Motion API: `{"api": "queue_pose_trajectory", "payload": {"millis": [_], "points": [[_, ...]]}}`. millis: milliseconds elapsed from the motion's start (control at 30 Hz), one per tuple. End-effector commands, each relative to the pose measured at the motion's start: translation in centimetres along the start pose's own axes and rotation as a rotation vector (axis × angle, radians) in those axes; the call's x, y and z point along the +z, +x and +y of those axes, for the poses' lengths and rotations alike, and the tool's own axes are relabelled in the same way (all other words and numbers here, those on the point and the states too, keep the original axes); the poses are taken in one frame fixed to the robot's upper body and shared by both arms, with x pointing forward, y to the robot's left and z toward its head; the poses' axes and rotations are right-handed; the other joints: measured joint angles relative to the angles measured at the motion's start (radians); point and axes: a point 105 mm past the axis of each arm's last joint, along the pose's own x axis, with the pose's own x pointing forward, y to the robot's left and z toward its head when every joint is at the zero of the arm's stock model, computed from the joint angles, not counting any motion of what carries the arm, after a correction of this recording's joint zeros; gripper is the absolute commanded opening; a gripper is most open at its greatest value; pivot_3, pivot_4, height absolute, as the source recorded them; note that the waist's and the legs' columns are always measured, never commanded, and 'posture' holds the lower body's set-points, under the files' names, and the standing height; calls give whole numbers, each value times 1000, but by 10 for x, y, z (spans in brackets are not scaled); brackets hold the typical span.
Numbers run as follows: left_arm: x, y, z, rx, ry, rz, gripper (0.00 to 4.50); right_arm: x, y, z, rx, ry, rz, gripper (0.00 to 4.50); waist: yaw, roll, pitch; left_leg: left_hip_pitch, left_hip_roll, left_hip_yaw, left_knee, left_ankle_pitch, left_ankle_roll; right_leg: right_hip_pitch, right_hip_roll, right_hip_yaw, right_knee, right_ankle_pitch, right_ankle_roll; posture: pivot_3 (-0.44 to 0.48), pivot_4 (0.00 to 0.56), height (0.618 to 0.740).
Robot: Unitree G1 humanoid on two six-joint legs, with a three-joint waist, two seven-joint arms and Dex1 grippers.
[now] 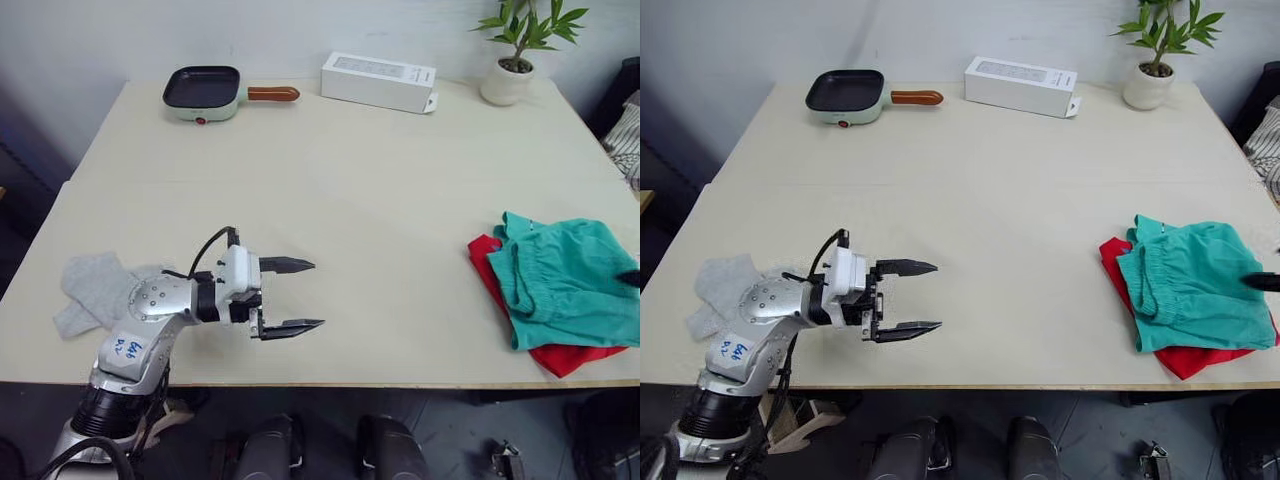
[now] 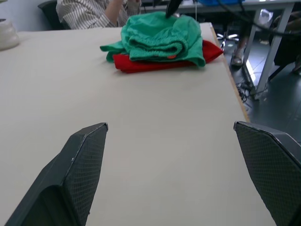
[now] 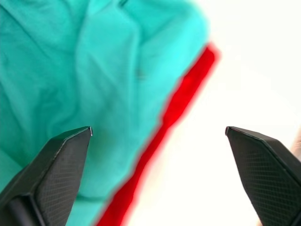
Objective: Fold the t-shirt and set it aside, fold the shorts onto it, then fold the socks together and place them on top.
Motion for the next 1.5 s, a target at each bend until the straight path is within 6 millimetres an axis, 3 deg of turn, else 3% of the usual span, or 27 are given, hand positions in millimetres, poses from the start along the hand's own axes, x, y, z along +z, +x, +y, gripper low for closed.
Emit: {"api": "queue_pose_trajectory", "payload": {"millis": [33, 133, 267, 433, 500, 567, 700, 800, 1000, 1067, 1133, 1200, 1300, 1400, 1467, 1500], "points": [[8, -19, 14, 88, 22, 9, 4500, 40, -20, -3, 1, -189, -147, 4457, -14, 0, 0, 0, 1, 0, 0, 0, 0, 0, 0, 0, 0, 0, 0, 0, 150, 740], [5, -30, 19, 139, 32, 31, 4500, 79, -4, 23, 110, -292, -347, 4457, -23, -1, 0, 2, 1, 1, -1, 0, 0, 0, 0, 0, 1, 0, 0, 0, 150, 740], [4, -40, 25, 264, 32, -8, 4500, 122, 26, 103, 265, -408, -669, 4457, -17, -5, 2, 11, 2, 2, -3, -1, -1, 8, 0, 0, 3, 0, 0, 0, 150, 740], [-5, -68, 22, 423, 20, 2, 4500, 134, 51, 200, 441, -255, -815, 4457, 6, -3, 3, 13, 1, -4, -3, -2, -2, 12, -2, 3, 2, 0, 0, 0, 150, 740], [-11, -89, 20, 513, 5, 24, 4500, 131, 58, 225, 463, -249, -858, 4457, 12, -5, 2, 13, 1, -6, -3, -3, -3, 13, -2, 3, 1, 0, 0, 0, 150, 740], [-16, -108, 17, 605, -14, 39, 4500, 131, 63, 231, 427, -225, -886, 4457, 12, -6, 1, 13, 1, -7, -3, -8, -7, 15, -2, 2, -2, 0, 0, 0, 150, 740], [-28, -173, -2, 915, 2, 136, 4500, 125, 63, 267, 512, -218, -950, 4457, 9, -7, 1, 13, 0, -5, -2, -10, -6, 15, -3, 4, -3, 0, 0, 0, 150, 740], [-37, -225, -40, 1159, -47, 211, 4500, 128, 59, 273, 509, -185, -1036, 4457, -2, -8, 1, 14, 2, -4, -4, -12, -7, 15, -2, 4, -4, 0, 0, 0, 150, 740], [-58, -304, -128, 1510, -256, 421, 4500, 126, 49, 282, 594, -154, -1141, 4457, -11, -16, 0, 14, 2, -5, -3, -16, 0, 15, -2, 4, -6, -1, -2, 0, 150, 740], [-63, -322, -150, 1589, -338, 486, 4500, 123, 45, 284, 646, -157, -1151, 4457, -7, -16, 0, 14, 3, -6, -3, -17, 1, 14, -2, 3, -12, -3, -5, 0, 150, 740], [-64, -328, -158, 1615, -413, 483, 4500, 118, 43, 288, 699, -191, -1146, 4457, 0, -17, -1, 14, 3, -7, -4, -18, 2, 14, -1, 3, -15, -3, -5, 0, 150, 740], [-57, -323, -149, 1592, -449, 426, 4500, 110, 46, 289, 747, -178, -1103, 4457, 12, -17, -1, 14, 3, -7, -4, -18, 2, 14, -1, 4, -17, -5, -9, 0, 150, 740], [-44, -297, -120, 1442, -467, 380, 4500, 105, 48, 286, 753, -169, -1083, 4457, 15, -21, -3, 13, 3, -9, -5, -18, 2, 15, -1, 5, -19, -11, -21, 0, 150, 740], [-29, -253, -85, 1231, -505, 359, 4500, 105, 48, 285, 737, -214, -1093, 4457, 12, -21, -3, 13, 3, -9, -5, -18, 2, 15, -1, 6, -18, -12, -21, 0, 150, 740], [-32, -239, -72, 1208, -577, 425, 4500, 104, 50, 284, 729, -229, -1092, 4457, 8, -19, -3, 13, 3, -8, -6, -18, 1, 16, -1, 8, -16, -9, -16, 0, 150, 740], [-34, -237, -68, 1217, -605, 451, 4500, 104, 51, 284, 726, -232, -1092, 4457, 8, -19, -3, 13, 2, -7, -6, -17, 0, 16, -1, 9, -16, -3, -6, 0, 150, 740]]}}
